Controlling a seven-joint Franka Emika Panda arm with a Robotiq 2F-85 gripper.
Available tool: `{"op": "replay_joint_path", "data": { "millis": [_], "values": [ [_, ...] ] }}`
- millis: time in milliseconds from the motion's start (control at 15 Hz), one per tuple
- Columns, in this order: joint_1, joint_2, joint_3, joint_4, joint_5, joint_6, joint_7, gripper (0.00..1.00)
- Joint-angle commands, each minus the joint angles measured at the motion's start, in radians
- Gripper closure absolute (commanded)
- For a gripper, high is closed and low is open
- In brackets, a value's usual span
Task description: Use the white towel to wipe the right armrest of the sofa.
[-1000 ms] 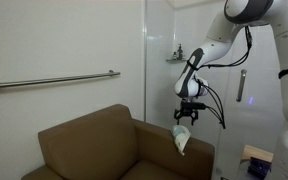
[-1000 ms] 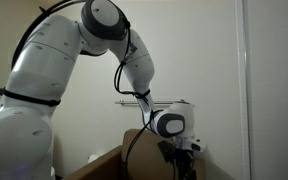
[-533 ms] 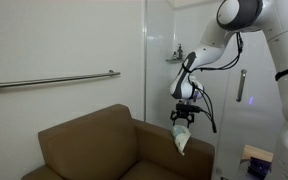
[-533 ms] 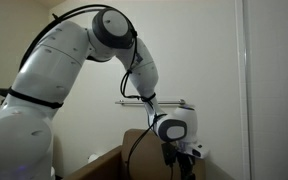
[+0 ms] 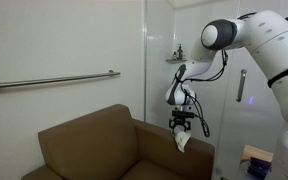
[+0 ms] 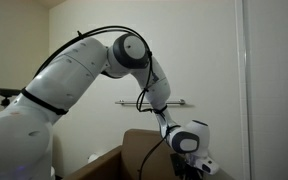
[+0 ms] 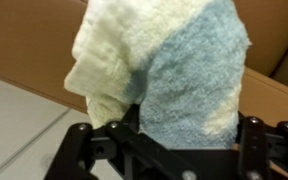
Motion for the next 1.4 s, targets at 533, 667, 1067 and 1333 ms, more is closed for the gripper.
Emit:
{"op": "replay_joint_path", "data": {
  "millis": [533, 667, 1067, 1333],
  "values": [
    [0.014, 0.083, -0.002, 0.163, -0.021, -0.183, -0.021, 0.86],
    [0.045, 0.111, -0.010, 0.202, -0.034, -0.170, 0.019, 0.86],
    [0.138, 0.281, -0.062, 0.465, -0.106, -0.197, 0.221, 0.87],
    [0.169, 0.387, -0.085, 0.649, -0.140, -0.240, 0.324, 0.89]
  ]
}}
